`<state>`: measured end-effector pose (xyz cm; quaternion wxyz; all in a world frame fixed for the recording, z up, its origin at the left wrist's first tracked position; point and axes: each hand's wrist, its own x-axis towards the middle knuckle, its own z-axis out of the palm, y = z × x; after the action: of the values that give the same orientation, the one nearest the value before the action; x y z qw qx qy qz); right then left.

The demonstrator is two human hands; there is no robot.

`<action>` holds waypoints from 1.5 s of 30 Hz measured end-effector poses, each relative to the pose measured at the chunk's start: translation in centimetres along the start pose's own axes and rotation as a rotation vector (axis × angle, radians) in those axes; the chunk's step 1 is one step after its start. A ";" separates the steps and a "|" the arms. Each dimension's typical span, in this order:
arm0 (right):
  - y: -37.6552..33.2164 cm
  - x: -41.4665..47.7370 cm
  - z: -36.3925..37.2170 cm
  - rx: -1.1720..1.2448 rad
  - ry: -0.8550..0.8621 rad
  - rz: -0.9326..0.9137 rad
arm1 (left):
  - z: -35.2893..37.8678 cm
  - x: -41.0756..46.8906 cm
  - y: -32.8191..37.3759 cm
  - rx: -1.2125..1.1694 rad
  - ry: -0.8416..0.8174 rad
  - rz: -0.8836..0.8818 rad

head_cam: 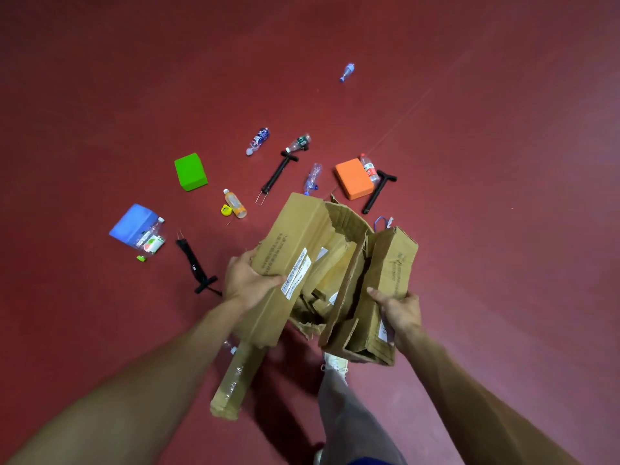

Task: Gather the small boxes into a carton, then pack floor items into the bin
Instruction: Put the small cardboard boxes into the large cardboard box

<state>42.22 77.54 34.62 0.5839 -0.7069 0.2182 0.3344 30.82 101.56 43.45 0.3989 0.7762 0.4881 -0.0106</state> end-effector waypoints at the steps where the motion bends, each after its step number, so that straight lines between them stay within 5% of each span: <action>1: -0.3 1.7 0.6 -0.003 0.014 0.022 | 0.2 1.4 1.2 0.030 -0.016 0.010; 10: -4.9 9.2 6.5 0.036 0.015 0.089 | 4.6 13.3 7.3 0.069 -0.134 -0.085; 20: -3.7 8.4 6.3 -0.042 -0.012 0.219 | 4.2 12.2 9.2 0.056 -0.300 -0.062; 31: 1.1 -3.0 -3.1 0.166 0.062 -0.008 | 4.7 -2.8 7.8 0.071 -0.530 0.200; 45: 21.0 -25.4 -28.7 0.324 0.494 0.003 | 16.8 -30.0 3.9 0.202 -0.885 0.509</action>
<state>16.52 42.92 41.56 0.6177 -0.6642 0.4053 0.1141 24.41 67.69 46.59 0.4800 0.8261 0.0651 -0.2878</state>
